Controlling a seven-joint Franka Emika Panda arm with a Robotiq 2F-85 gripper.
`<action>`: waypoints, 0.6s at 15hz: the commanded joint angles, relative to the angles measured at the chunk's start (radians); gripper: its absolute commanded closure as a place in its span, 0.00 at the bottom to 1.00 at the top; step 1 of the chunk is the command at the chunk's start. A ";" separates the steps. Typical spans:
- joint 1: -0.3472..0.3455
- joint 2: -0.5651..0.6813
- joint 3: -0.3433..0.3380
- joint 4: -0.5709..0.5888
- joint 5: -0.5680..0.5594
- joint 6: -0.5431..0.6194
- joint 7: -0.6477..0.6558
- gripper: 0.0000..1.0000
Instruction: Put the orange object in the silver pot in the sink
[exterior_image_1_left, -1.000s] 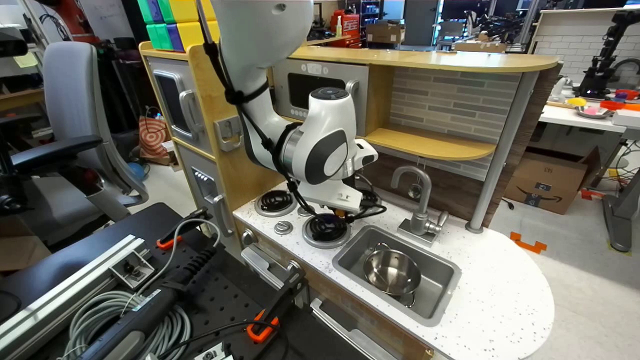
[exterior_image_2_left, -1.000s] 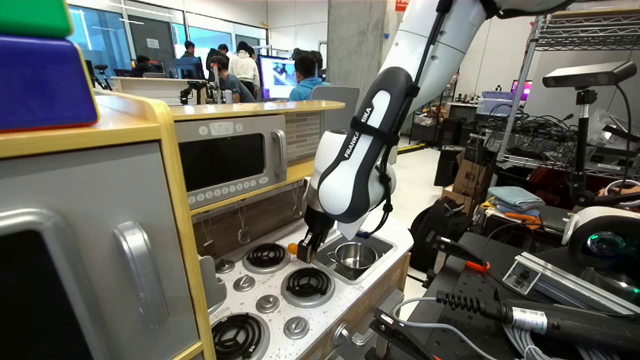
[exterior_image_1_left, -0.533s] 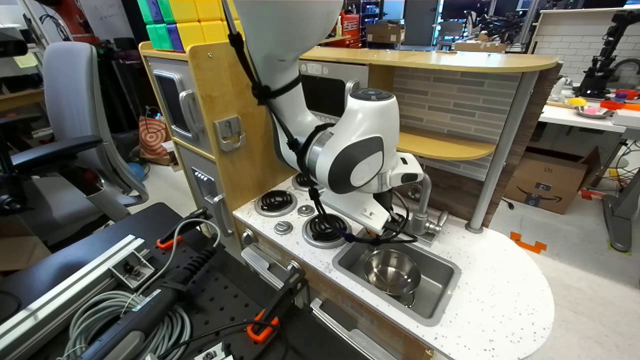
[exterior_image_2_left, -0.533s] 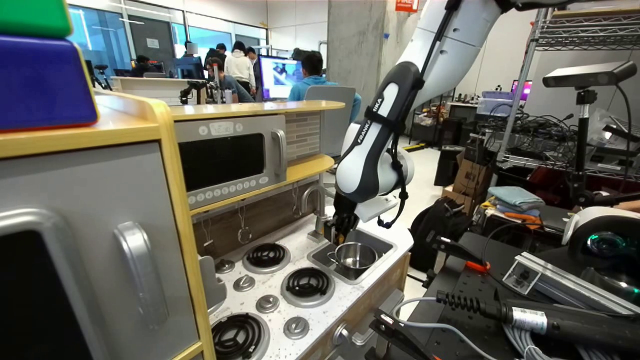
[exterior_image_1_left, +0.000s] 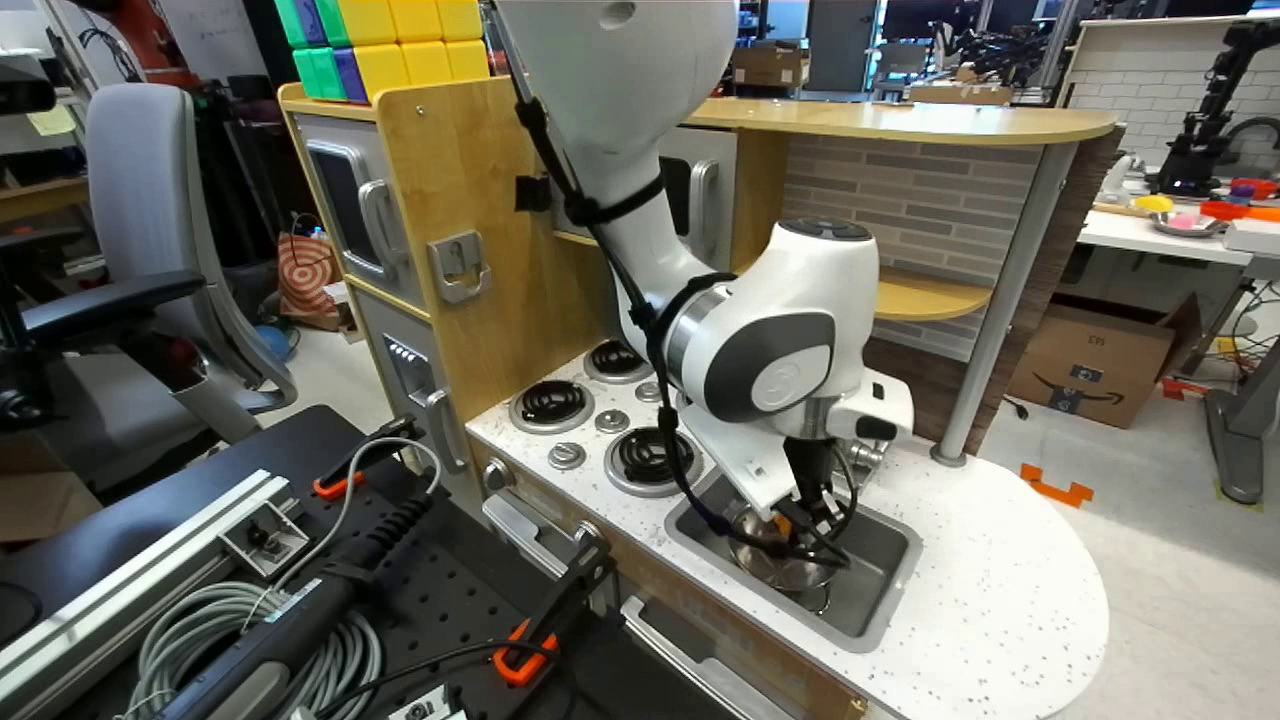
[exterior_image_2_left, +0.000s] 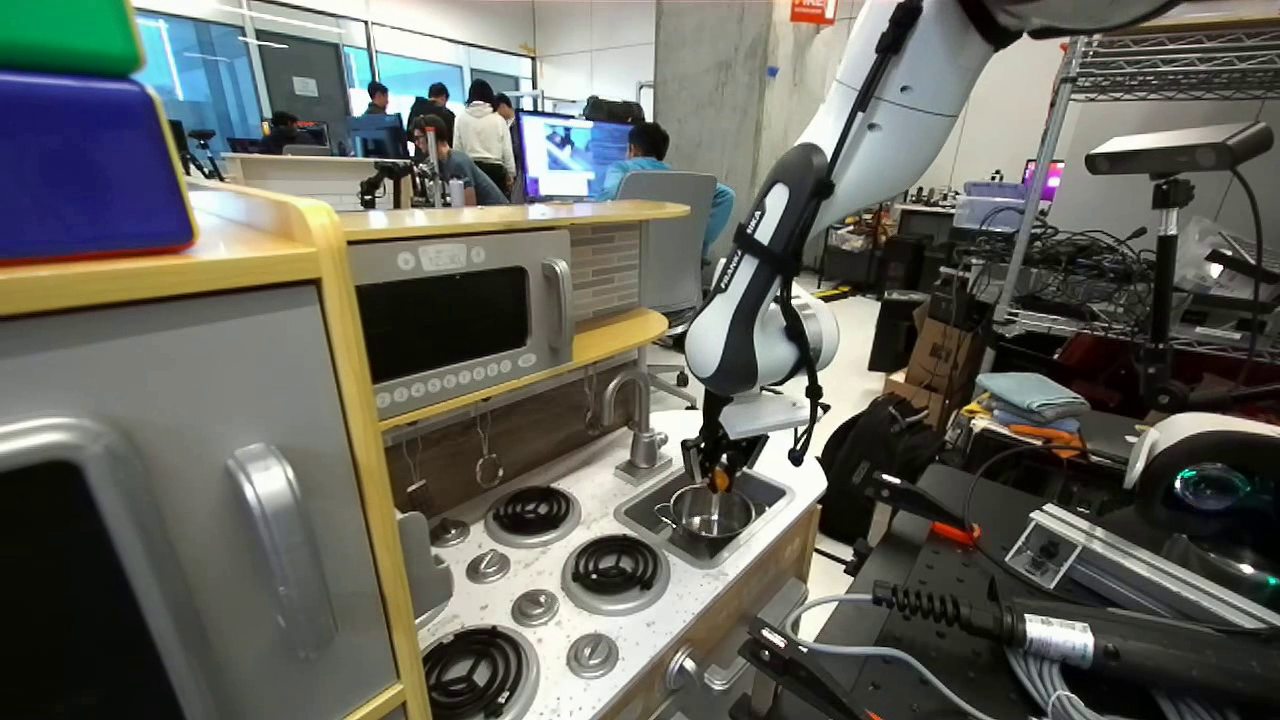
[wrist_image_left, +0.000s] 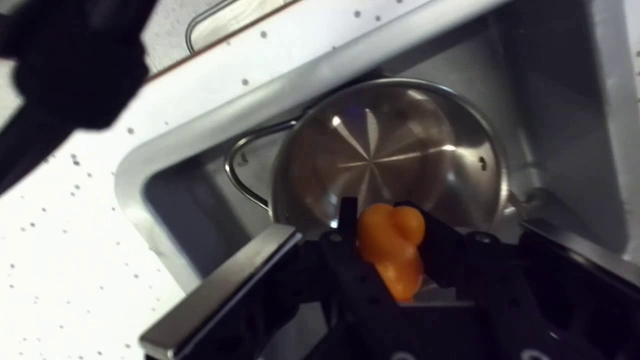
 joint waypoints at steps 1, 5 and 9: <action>0.047 0.070 -0.077 0.086 0.058 -0.118 0.126 0.94; 0.063 0.091 -0.088 0.149 0.079 -0.296 0.231 0.94; 0.071 0.098 -0.046 0.205 0.104 -0.350 0.253 0.94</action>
